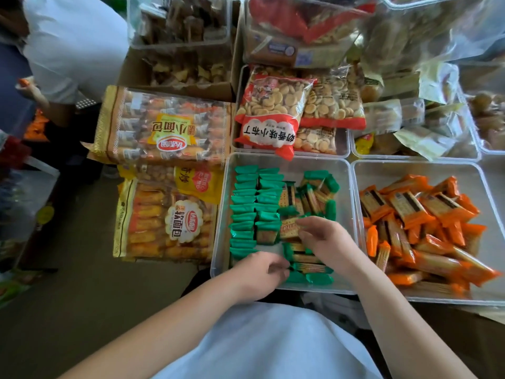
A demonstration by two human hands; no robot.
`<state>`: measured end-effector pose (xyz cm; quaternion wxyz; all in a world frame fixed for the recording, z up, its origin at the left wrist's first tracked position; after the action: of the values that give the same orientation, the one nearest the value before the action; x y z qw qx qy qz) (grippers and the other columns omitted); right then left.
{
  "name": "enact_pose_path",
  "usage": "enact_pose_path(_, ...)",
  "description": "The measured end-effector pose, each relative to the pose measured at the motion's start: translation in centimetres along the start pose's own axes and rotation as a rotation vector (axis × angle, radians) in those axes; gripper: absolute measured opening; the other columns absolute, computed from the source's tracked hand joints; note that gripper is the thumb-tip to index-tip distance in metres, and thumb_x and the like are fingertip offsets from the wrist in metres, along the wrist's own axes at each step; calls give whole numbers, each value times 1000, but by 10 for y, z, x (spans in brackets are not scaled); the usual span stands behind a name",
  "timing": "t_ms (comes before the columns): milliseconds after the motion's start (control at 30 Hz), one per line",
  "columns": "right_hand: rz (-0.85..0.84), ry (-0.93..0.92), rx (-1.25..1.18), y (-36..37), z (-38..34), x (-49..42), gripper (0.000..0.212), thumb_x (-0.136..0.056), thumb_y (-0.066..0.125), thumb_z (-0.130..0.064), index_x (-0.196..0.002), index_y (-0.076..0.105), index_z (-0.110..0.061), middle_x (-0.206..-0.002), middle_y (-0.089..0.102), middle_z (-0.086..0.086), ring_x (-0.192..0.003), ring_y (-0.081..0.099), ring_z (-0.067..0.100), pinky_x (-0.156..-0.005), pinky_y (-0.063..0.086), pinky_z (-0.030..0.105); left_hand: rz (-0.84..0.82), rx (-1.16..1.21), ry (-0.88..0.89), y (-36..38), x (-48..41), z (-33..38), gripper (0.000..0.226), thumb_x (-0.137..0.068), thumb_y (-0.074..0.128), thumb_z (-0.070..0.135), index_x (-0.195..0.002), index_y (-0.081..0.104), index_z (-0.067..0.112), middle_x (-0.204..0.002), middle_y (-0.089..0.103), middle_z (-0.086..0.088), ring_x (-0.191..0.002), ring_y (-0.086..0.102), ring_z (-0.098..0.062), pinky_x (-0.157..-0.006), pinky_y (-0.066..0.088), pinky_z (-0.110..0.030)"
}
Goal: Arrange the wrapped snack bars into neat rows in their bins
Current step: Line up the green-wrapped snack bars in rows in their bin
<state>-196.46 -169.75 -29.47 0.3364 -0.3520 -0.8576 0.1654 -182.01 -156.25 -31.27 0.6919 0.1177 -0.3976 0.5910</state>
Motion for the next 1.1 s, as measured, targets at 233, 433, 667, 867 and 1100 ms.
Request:
enact_pose_path(233, -341, 62, 480, 3, 20, 43, 22, -100, 54, -23, -111, 72, -26, -110, 72, -2, -96, 65, 21, -88, 56, 35, -20, -268, 77, 2, 0, 17, 48, -94, 66, 55, -137, 63, 33, -136, 61, 8, -123, 59, -13, -109, 48, -33)
enact_pose_path(433, -438, 10, 519, 8, 14, 42, 20, -102, 53, -37, -113, 69, -42, -114, 51, -3, -106, 55, 22, -100, 48, 35, 62, -99, 128, -17, 20, 5, 39, -80, 78, 18, -114, 72, 35, -114, 66, 17, -108, 64, -1, -102, 54, -29)
enact_pose_path(667, -435, -45, 495, -19, 1, 51, 36, -85, 78, -30, -116, 70, -46, -117, 55, -23, -109, 60, 6, -92, 54, 18, 370, 360, 133, -46, 30, 10, 33, -92, 72, 9, -105, 67, 39, -111, 75, 13, -105, 71, -7, -96, 60, -40)
enact_pose_path(867, -121, -2, 233, -38, -9, 40, 51, -95, 71, -18, -138, 56, -40, -123, 66, -11, -105, 66, 7, -79, 52, 10, 405, 559, 128, -57, 39, 13, 42, -97, 65, -4, -114, 65, 34, -115, 72, 8, -105, 72, -11, -78, 61, -22)
enact_pose_path(1100, -30, -30, -1, -40, -20, 36, 49, -102, 61, -21, -148, 49, -34, -114, 74, 0, -94, 71, 8, -73, 57, 23, 419, 636, 109, -66, 42, 11, 44, -99, 67, 5, -135, 57, 29, -123, 71, 5, -102, 75, -10, -81, 65, -37)
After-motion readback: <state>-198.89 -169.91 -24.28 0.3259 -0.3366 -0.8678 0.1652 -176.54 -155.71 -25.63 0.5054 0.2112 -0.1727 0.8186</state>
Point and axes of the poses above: each hand's wrist, its own x-axis away from the middle knuckle, its own y-axis out of the palm, z = x × y, the point moved 3 cm from there along -x, towards the middle knuckle
